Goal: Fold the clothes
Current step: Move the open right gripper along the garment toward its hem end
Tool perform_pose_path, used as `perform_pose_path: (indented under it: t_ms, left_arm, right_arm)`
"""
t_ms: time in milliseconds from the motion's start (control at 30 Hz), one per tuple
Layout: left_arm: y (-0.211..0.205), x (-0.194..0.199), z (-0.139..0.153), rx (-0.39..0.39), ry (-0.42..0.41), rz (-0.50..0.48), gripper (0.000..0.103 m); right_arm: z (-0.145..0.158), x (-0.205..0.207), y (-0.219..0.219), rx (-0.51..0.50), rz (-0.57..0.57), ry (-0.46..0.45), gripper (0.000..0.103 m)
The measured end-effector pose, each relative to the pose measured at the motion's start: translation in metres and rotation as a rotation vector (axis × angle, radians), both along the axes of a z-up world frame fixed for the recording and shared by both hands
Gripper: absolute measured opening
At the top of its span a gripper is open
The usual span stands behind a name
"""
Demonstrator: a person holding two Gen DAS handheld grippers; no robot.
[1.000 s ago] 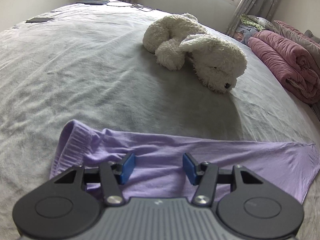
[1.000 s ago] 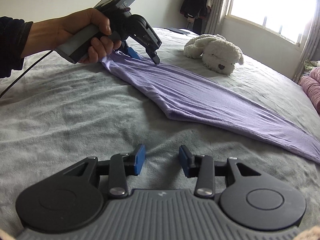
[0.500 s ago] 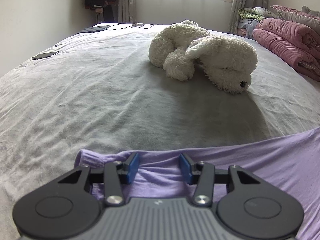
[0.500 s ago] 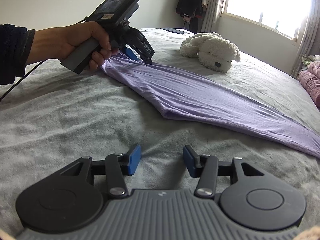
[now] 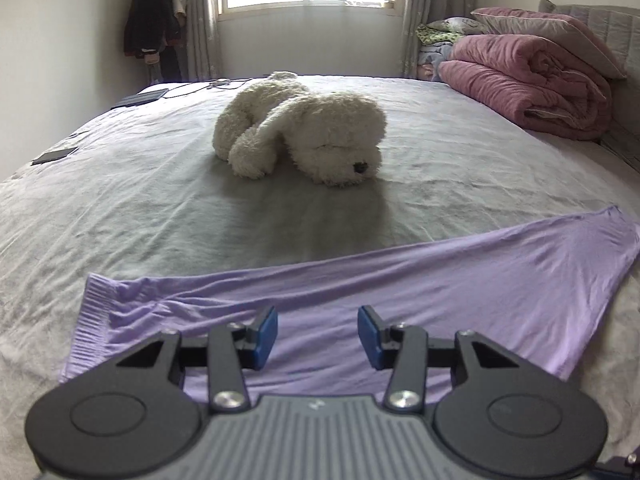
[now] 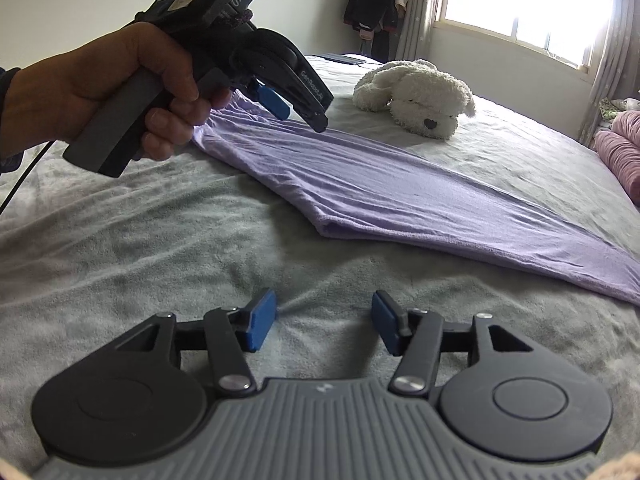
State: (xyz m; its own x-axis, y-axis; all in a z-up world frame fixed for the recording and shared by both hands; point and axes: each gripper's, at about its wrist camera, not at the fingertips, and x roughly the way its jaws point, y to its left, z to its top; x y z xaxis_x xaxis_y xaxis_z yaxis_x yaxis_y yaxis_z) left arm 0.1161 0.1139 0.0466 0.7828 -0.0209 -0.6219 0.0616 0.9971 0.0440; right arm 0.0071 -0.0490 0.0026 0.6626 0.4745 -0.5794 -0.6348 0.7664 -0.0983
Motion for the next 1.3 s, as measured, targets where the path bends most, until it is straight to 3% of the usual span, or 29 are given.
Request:
perform_pose_path:
  t_ms: [133,367,533,733,1000,1167,1300]
  left_arm:
    - [-0.014,-0.009,-0.012,-0.009,0.049,-0.073,0.046]
    - [0.001,0.0,-0.018,-0.144,0.133,-0.093,0.045]
    - [-0.004,-0.002,-0.019,-0.096,0.124,-0.119,0.045]
    - [0.0,-0.001,-0.018,-0.115,0.133,-0.12,0.045]
    - [0.0,-0.002,-0.018,-0.112,0.133,-0.122,0.045]
    - [-0.001,-0.001,-0.018,-0.099,0.129,-0.125,0.045]
    - [-0.001,-0.001,-0.019,-0.099,0.129,-0.125,0.045]
  right_arm:
    - [0.0,0.0,0.0,-0.002,-0.008,-0.001,0.062]
    - [0.001,0.0,-0.001,-0.005,-0.02,0.004,0.066]
    - [0.002,0.003,-0.002,0.003,-0.029,0.028,0.068]
    - [0.006,0.011,-0.009,0.032,-0.035,0.094,0.074]
    - [0.011,0.014,-0.015,-0.014,-0.038,0.114,0.084]
    - [0.018,0.024,-0.03,-0.018,-0.106,0.147,0.086]
    - [0.018,0.033,-0.044,0.05,-0.166,0.183,0.086]
